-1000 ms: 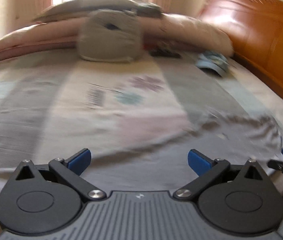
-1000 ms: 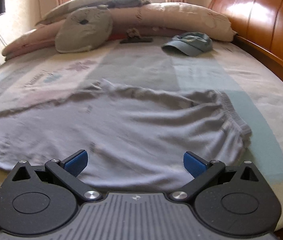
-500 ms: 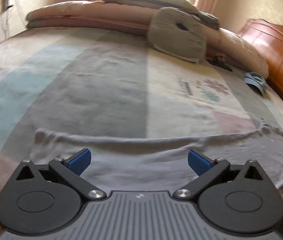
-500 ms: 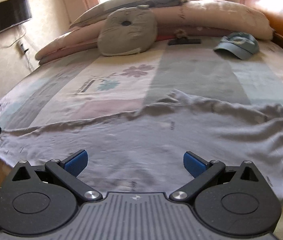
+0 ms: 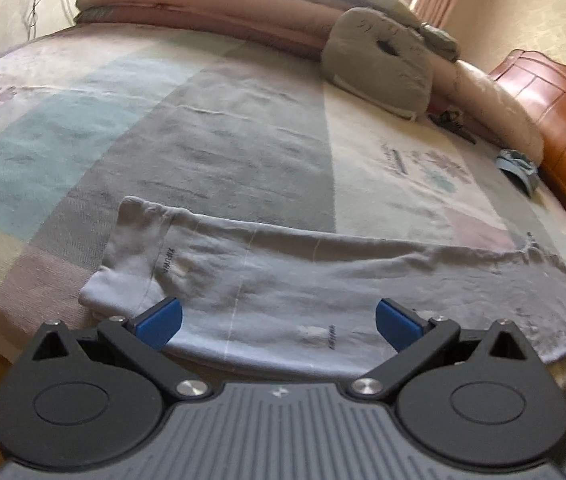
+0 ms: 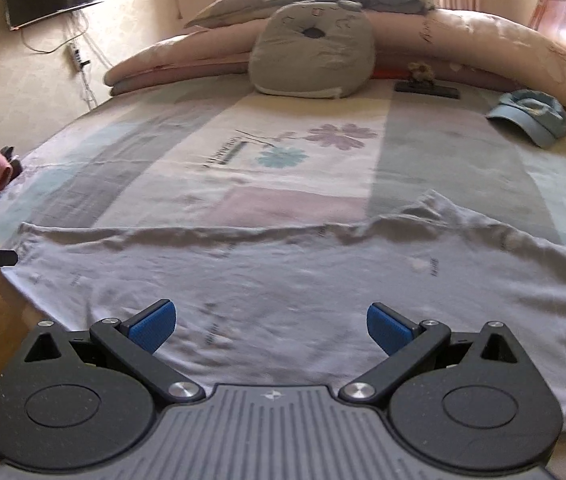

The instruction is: Fold clothes

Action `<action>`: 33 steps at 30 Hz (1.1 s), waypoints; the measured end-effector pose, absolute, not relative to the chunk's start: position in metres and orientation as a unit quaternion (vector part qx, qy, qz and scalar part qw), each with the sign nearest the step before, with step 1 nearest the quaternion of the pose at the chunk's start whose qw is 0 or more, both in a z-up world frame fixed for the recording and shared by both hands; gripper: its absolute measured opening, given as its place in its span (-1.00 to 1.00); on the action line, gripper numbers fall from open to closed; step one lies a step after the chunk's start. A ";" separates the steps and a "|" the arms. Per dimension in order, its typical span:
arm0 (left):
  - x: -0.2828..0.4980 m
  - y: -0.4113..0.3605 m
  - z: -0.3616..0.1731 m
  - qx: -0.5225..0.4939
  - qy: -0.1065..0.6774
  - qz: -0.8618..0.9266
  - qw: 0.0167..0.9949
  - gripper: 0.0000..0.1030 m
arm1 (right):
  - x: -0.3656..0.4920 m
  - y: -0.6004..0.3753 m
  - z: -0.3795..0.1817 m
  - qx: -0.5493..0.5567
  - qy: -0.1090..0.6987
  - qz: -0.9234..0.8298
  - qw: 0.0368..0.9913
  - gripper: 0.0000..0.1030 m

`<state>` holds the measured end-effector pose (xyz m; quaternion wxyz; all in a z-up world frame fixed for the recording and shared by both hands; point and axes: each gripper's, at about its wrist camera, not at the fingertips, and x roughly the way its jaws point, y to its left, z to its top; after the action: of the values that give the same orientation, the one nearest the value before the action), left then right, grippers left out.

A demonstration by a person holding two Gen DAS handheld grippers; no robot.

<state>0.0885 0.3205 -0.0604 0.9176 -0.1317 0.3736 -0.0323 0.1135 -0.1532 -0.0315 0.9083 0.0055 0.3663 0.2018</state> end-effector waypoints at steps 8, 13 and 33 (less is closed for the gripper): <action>0.077 0.342 -0.073 -0.182 0.371 -0.022 0.910 0.99 | 0.115 -0.120 -0.028 -0.008 0.367 0.230 0.901 1.00; 0.077 0.354 -0.082 -0.208 0.370 -0.021 0.905 0.99 | 0.120 -0.089 -0.025 -0.024 0.362 0.259 0.895 1.00; 0.059 0.369 -0.048 -0.121 0.379 -0.010 0.918 0.99 | 0.092 0.118 -0.039 -0.330 0.219 0.450 0.800 0.97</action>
<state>0.0588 0.3690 -0.0478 0.9175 -0.1211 0.3786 -0.0098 0.0925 0.1176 -0.0392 0.8004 -0.3304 0.2195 0.4495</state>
